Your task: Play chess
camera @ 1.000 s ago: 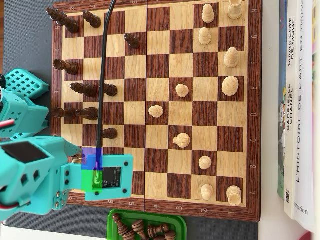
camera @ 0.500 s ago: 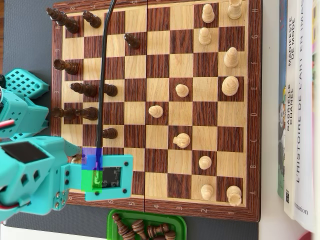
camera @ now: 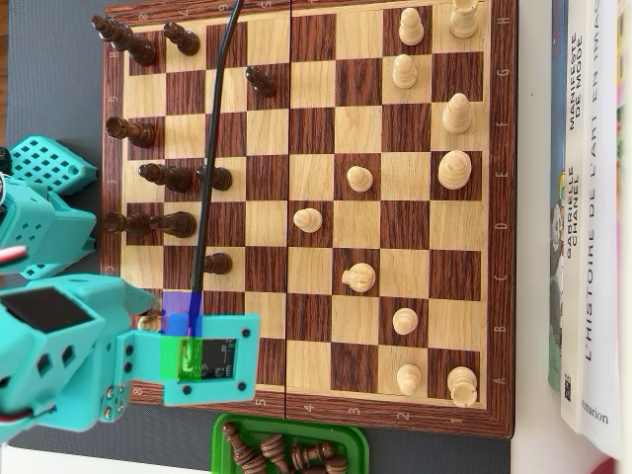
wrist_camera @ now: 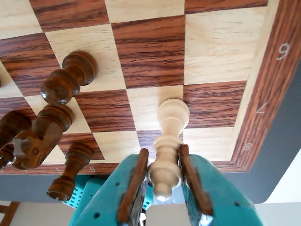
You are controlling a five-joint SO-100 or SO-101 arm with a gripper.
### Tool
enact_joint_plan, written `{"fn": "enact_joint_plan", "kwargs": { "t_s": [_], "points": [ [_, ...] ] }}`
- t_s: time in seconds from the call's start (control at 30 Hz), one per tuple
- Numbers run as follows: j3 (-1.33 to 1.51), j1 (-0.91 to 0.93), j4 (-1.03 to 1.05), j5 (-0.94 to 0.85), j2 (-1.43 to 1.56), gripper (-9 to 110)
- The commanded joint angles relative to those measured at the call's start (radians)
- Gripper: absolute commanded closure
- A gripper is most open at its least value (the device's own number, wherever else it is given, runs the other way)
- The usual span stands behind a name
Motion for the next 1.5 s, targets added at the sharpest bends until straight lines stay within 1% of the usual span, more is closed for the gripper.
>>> {"fn": "enact_joint_plan", "kwargs": {
  "t_s": [0.0,0.23,0.53,0.87,1.07,1.47],
  "points": [
    [-0.060,0.025,0.005,-0.003,0.017,93],
    [-0.110,0.061,0.005,-0.005,0.012,93],
    [-0.100,0.115,0.005,-0.006,0.002,93],
    [-0.097,0.115,-0.003,-0.025,-0.003,93],
    [-0.110,0.120,0.000,-0.026,-0.109,93],
    [-0.120,0.112,-0.006,-0.026,-0.106,92]
  ]
}}
